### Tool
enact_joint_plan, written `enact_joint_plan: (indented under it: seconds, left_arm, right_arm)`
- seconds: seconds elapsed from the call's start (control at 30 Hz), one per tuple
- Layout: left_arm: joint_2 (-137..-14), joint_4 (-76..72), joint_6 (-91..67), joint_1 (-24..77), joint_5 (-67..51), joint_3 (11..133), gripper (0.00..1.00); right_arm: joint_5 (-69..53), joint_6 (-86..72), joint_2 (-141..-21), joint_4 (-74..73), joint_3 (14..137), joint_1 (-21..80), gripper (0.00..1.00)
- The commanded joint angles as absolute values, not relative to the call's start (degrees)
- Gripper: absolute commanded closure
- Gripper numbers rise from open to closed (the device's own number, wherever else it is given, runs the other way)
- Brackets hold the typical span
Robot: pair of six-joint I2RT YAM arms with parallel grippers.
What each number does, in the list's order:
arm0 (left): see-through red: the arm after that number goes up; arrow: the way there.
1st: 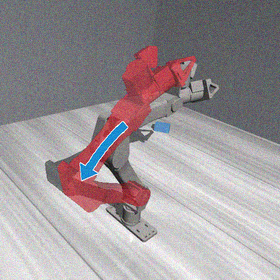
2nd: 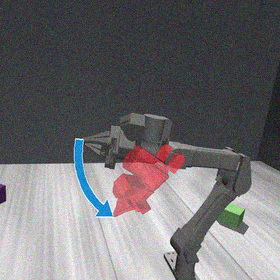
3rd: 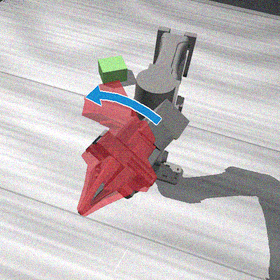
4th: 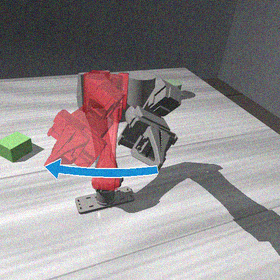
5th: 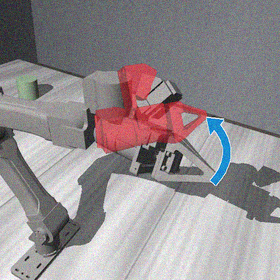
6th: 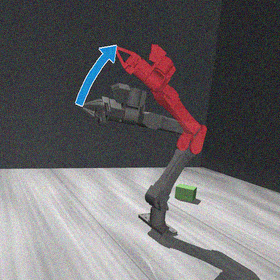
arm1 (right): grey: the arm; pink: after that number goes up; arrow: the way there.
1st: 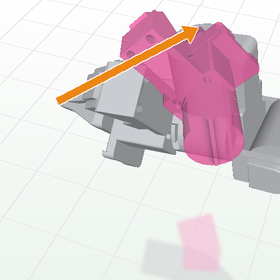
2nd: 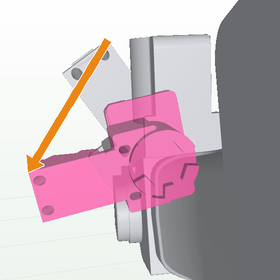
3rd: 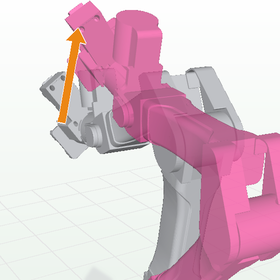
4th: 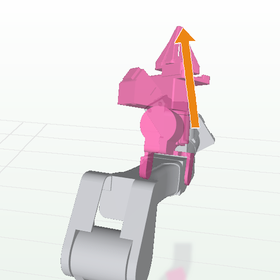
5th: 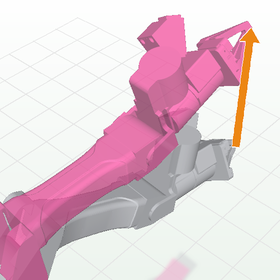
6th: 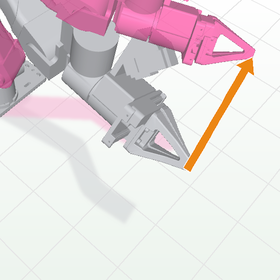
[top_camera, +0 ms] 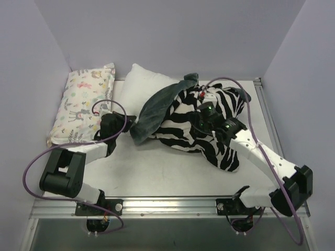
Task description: Remove the pillowcase from the pillow
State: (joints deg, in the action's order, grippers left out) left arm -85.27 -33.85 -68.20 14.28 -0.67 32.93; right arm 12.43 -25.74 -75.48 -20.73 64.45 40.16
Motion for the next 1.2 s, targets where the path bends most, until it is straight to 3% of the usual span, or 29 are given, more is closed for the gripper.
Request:
enact_joint_plan:
  seconds: [0.0, 0.23, 0.43, 0.6, 0.73, 0.87, 0.97, 1.0, 1.1, 1.17]
  left_arm:
    - [-80.8, -33.1, -65.7, 13.5, 6.7, 34.6, 1.0]
    - [-73.2, -22.8, -61.0, 8.0, 9.8, 33.8, 1.0]
    - [-67.9, -17.3, -57.3, 2.6, 7.7, 32.8, 1.0]
    - [-66.6, -14.4, -56.4, -1.6, 4.9, 33.1, 1.0]
    - [-66.5, -12.6, -55.2, -2.0, 3.8, 34.6, 1.0]
    - [-67.1, -12.2, -53.5, -0.4, 1.6, 35.9, 1.0]
    - [-67.0, -10.8, -52.2, 2.5, 1.8, 36.9, 1.0]
    - [-66.2, -10.8, -52.0, 3.3, 2.0, 36.7, 1.0]
    - [-65.0, -10.4, -51.8, 5.7, 3.4, 35.9, 1.0]
    - [-64.9, -10.3, -51.9, 7.1, 4.1, 35.6, 1.0]
  right_arm:
    - [9.3, -27.4, -68.3, -25.2, 61.6, 29.9, 1.0]
    - [-2.4, -29.2, -60.9, -28.3, 64.0, 7.0, 1.0]
    - [-5.4, -29.4, -60.5, -29.9, 66.4, 0.2, 1.0]
    - [-12.4, -29.8, -60.2, -29.8, 67.1, -11.1, 1.0]
    - [-15.6, -30.7, -59.8, -29.5, 68.0, -10.6, 1.0]
    - [-8.2, -27.5, -61.0, -30.6, 68.6, 3.7, 1.0]
    - [-2.0, -25.6, -61.6, -32.2, 66.9, 16.1, 0.77]
    - [3.4, -25.3, -60.6, -32.3, 66.1, 18.9, 0.54]
    - [12.9, -26.3, -58.6, -33.9, 64.0, 30.8, 0.26]
    - [18.0, -27.6, -58.4, -34.8, 63.6, 41.3, 0.2]
